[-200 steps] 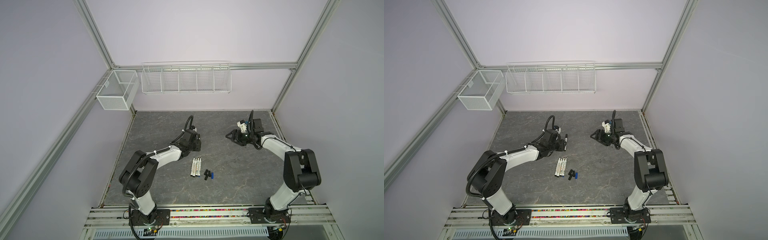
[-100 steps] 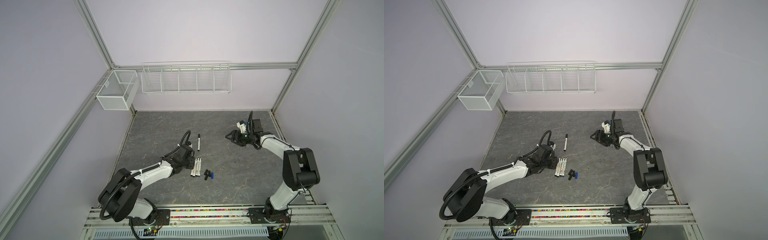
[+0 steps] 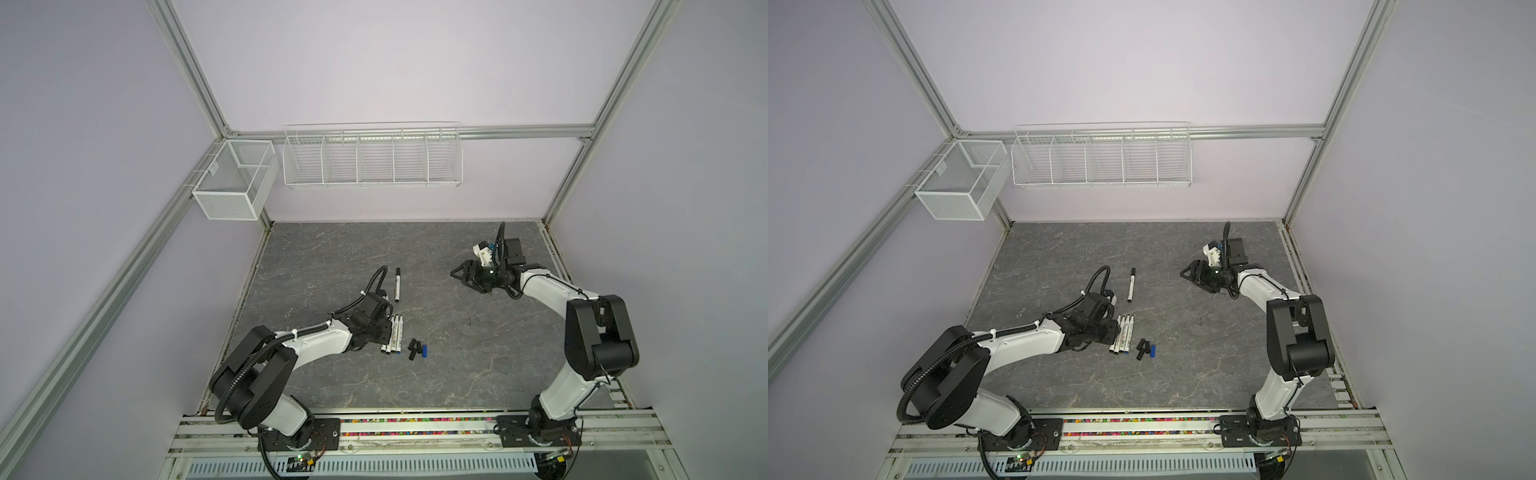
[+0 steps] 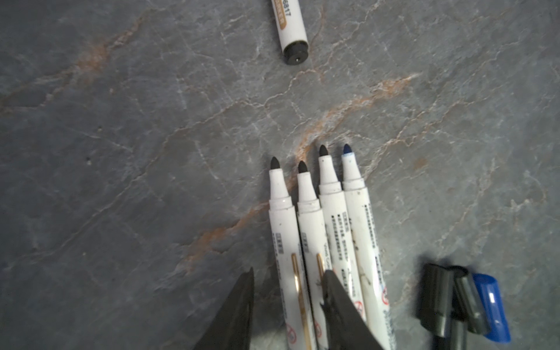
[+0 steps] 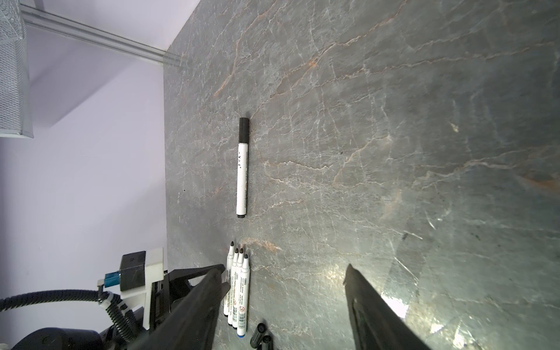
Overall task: Insert the pens into the pen caps
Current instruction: 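Move the left gripper over the marker row and grasp a white marker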
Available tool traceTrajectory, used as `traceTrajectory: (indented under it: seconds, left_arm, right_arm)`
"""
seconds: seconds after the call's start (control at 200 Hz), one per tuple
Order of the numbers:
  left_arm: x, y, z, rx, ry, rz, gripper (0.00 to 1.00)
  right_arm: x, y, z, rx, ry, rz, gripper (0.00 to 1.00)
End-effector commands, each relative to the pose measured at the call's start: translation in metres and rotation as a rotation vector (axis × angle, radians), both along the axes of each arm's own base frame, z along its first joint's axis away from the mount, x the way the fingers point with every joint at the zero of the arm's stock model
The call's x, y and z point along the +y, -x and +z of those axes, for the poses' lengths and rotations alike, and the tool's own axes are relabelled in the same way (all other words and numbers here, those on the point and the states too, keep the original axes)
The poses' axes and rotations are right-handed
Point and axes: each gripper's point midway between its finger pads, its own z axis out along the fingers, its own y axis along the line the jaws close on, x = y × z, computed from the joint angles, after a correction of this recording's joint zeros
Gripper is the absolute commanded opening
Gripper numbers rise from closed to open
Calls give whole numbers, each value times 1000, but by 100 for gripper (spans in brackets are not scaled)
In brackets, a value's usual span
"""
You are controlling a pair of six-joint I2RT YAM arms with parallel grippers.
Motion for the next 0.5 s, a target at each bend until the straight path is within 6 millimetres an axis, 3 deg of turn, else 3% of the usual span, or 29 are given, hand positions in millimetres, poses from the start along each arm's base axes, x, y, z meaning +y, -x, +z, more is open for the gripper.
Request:
traceTrajectory:
  seconds: [0.0, 0.495]
  left_arm:
    - [9, 7, -10, 26, -30, 35, 37]
    - [23, 19, -15, 54, -59, 58, 35]
  right_arm:
    - [1, 2, -2, -4, -10, 14, 68]
    - [2, 2, 0, -5, -22, 20, 68]
